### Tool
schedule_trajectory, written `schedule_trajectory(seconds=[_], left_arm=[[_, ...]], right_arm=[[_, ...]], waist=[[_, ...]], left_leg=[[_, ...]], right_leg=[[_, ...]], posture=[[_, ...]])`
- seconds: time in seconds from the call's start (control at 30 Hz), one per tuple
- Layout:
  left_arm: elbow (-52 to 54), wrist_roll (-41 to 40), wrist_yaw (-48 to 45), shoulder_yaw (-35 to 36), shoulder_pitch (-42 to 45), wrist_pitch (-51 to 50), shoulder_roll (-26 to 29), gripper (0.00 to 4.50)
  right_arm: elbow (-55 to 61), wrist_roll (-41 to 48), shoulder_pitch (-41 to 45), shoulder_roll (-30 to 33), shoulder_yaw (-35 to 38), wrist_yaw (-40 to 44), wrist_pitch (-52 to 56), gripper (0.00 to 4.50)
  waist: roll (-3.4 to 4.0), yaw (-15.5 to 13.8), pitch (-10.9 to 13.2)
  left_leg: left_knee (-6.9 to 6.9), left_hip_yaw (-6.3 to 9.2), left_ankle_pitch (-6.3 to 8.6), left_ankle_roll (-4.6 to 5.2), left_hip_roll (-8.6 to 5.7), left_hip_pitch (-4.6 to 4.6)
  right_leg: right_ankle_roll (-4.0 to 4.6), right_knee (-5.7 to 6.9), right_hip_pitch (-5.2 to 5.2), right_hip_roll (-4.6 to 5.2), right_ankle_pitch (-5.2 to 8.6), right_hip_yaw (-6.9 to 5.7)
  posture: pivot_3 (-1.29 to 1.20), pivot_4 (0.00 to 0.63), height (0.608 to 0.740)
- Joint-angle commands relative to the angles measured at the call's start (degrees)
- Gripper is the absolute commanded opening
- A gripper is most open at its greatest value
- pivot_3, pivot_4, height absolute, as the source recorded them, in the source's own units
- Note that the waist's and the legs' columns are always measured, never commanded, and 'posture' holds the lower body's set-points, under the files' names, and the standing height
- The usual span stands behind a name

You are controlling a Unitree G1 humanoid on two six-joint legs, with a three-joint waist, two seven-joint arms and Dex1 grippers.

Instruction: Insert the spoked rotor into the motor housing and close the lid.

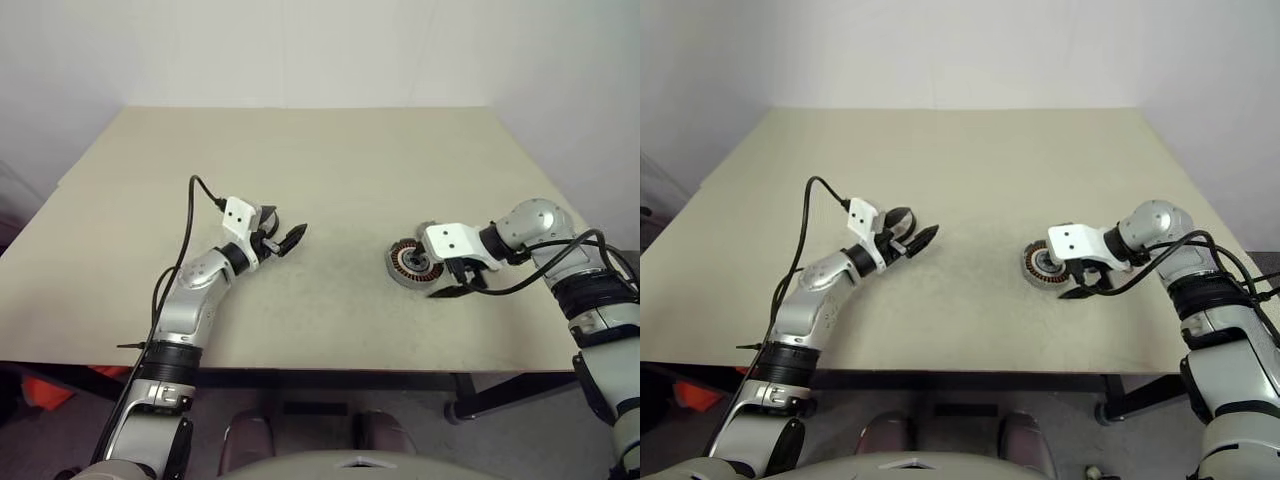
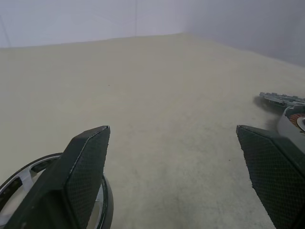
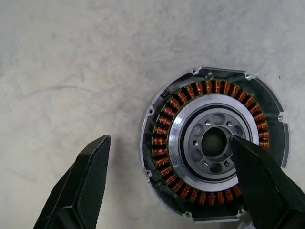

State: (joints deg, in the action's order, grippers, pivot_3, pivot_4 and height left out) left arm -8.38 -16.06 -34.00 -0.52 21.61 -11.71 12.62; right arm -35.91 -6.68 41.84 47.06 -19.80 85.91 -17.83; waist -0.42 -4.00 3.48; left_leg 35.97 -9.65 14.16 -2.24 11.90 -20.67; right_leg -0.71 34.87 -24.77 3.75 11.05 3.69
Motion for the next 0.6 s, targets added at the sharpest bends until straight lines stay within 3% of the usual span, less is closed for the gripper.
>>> schedule_trajectory(seconds=[0.03,0.4,0.6], left_arm=[[2.8,0.1,0.3,0.4,0.0,0.3,0.7,4.49],[2.6,0.2,0.4,0.0,0.1,0.4,0.9,4.49],[2.8,0.3,0.4,0.2,0.0,0.4,1.1,4.50]], right_arm=[[0.8,0.3,-0.1,0.3,0.1,1.6,-0.7,4.50],[0.2,-1.1,-1.1,-0.6,-0.7,0.7,0.5,4.50],[-1.7,-2.3,-0.2,-1.1,-0.8,-0.4,0.1,2.55]], waist=[[0.00,0.0,0.0],[-0.01,0.0,0.0],[-0.04,-0.2,0.0]], left_leg=[[0.05,0.03,0.00,0.00,-0.02,-0.05],[0.16,0.08,-0.03,0.06,-0.05,-0.15],[0.22,0.15,-0.05,0.08,-0.04,-0.20]], right_leg=[[0.01,0.02,-0.01,0.17,-0.01,-0.24],[0.01,0.13,0.00,0.49,-0.01,-0.68],[0.02,0.18,0.01,0.51,0.00,-0.79]], posture=[[0.00,0.000,0.740],[0.00,0.000,0.740],[0.00,0.000,0.740]])
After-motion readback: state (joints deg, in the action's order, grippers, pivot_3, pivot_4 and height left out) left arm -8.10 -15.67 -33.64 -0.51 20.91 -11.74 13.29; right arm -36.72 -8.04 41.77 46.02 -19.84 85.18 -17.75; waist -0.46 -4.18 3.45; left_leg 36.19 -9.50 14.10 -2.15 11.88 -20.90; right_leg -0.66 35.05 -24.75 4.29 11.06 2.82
